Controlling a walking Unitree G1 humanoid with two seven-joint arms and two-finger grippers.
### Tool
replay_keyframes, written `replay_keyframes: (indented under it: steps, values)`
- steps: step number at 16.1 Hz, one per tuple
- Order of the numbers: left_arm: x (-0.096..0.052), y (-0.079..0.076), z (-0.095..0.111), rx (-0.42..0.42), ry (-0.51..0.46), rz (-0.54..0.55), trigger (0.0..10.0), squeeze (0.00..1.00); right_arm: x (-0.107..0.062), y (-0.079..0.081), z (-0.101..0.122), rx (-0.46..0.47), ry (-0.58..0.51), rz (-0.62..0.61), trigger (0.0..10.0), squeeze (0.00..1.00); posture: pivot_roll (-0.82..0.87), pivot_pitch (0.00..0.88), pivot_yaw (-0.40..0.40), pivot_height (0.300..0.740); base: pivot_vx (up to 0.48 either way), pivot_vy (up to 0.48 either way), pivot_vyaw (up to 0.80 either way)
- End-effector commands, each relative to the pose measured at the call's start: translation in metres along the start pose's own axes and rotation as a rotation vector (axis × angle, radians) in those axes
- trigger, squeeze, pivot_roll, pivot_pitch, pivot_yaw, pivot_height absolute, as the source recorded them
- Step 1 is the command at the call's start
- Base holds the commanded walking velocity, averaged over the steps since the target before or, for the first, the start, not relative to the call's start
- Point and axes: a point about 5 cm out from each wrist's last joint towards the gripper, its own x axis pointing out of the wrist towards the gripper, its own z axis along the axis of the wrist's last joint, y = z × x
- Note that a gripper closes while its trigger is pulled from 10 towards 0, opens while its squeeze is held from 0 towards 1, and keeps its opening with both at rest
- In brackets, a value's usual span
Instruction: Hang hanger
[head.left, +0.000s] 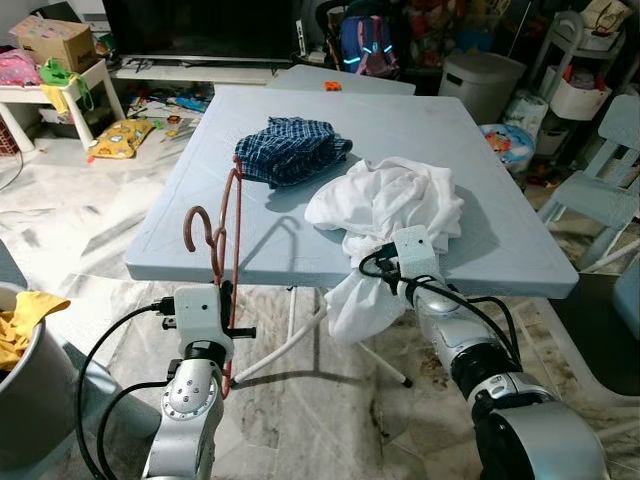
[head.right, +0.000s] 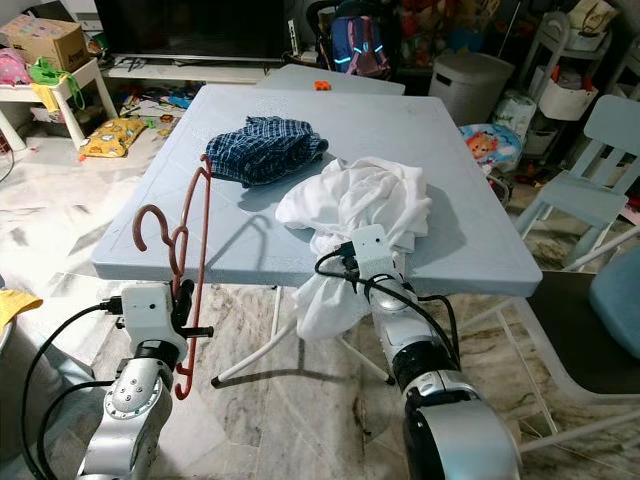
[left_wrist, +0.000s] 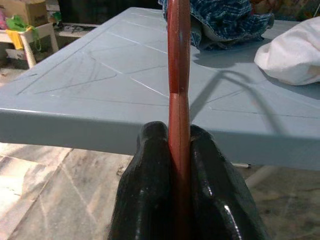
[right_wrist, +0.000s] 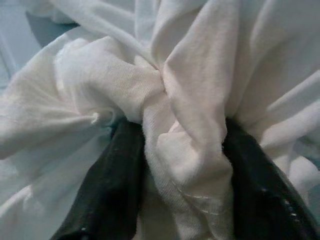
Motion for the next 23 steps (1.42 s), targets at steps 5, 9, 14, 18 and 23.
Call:
replay_keyframes:
  steps: [5,9,14,18,23]
  values:
    - [-0.005,-0.002,-0.001,-0.006,-0.007,0.009,10.0,0.0,0.009,0.017,0.034,0.114,-0.007,0.022,0.0,0.0,0.03,0.0,-0.094,0.74,0.0,0.0,0.0]
    - [-0.013,-0.001,-0.003,-0.022,-0.006,0.059,10.0,0.0,0.01,0.061,0.109,0.443,-0.094,0.145,0.0,0.0,0.08,0.0,-0.152,0.74,0.0,0.0,0.0]
    - [-0.017,0.004,0.001,-0.004,-0.038,0.12,10.0,0.0,-0.008,0.027,0.206,0.758,-0.47,0.141,0.0,0.0,0.11,0.0,-0.179,0.74,0.0,0.0,0.0]
    - [-0.019,0.006,0.0,0.008,-0.036,0.149,10.0,0.0,-0.007,-0.007,0.198,0.683,-0.511,-0.02,4.5,0.0,0.1,0.0,-0.173,0.74,0.0,0.0,0.0]
    - [-0.019,-0.003,-0.001,0.006,-0.023,0.104,10.0,0.0,0.007,-0.011,0.089,0.074,-0.23,-0.365,10.0,1.0,0.09,0.0,-0.148,0.74,0.0,0.0,0.0]
